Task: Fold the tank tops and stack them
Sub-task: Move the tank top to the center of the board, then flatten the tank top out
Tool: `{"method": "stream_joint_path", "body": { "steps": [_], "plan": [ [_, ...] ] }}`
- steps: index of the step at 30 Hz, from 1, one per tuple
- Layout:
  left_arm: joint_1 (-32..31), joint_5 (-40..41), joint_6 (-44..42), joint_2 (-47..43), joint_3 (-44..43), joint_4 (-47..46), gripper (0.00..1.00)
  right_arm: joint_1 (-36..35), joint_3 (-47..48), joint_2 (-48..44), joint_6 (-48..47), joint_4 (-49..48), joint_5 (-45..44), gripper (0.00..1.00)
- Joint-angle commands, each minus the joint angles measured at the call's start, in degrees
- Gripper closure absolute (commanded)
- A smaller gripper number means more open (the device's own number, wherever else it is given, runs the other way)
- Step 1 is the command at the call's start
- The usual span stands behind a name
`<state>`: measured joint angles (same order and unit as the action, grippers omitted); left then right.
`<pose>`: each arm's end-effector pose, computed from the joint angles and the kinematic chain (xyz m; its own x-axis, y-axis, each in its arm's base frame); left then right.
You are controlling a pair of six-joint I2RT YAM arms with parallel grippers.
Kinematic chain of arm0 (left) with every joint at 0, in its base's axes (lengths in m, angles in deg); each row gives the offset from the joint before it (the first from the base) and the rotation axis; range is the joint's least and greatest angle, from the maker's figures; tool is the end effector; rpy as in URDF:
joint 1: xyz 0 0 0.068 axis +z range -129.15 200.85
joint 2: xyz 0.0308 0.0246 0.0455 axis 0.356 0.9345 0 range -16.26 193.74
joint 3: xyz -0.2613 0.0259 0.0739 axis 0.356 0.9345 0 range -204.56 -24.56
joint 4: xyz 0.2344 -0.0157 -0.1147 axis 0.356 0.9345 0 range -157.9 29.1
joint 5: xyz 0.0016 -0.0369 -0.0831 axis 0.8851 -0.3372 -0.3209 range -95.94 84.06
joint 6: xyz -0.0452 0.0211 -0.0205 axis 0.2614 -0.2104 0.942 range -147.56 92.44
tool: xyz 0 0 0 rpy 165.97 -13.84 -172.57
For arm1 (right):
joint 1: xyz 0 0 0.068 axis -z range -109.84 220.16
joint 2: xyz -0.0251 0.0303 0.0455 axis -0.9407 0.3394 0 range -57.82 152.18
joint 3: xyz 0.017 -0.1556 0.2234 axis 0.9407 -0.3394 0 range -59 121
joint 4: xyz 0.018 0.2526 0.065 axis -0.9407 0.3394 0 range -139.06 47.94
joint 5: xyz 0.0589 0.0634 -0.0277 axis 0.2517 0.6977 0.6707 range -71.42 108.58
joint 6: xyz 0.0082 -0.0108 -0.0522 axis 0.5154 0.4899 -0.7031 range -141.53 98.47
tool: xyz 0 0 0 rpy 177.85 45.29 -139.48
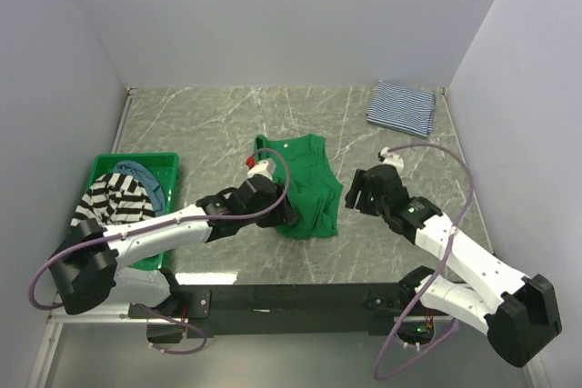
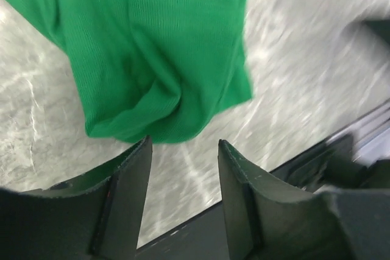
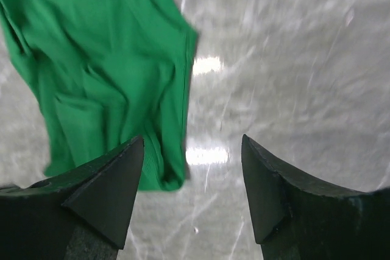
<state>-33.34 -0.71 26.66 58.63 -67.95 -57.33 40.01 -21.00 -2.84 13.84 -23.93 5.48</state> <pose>0.1621 -0.2193 0.2182 -0.8523 -0.1994 -0.4836 0.1311 0.8136 -0.5665 0.1778 0.0939 0.2426 -0.6718 0.2619 -0.6929 0.0553 0.9506 0.3056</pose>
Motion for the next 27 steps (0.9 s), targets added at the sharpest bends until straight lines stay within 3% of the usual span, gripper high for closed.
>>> {"method": "stream_joint_path", "body": {
  "steps": [1,9,17,27],
  "plan": [
    [0.32,6.97,6.34,-1.16,-2.39,0.85,0.48,-2.62,-2.83,0.12,3.82,-4.99,1.94,0.30],
    [1.37,-0.03,-0.95,9.73,-13.01,-0.38,0.46,-7.02,-8.03,2.15,7.16,-13.51,5.10,0.38],
    [1.37,-0.76,-3.24,19.84,-21.54,1.82,0.41,-6.94,-5.40,7.77,8.31,-14.49,0.72,0.39],
    [1.37,3.20,-4.64,26.62,-28.23,7.80,0.51,-1.49,-5.74,3.82,6.81,-13.44,1.15,0.40]
  ]
}}
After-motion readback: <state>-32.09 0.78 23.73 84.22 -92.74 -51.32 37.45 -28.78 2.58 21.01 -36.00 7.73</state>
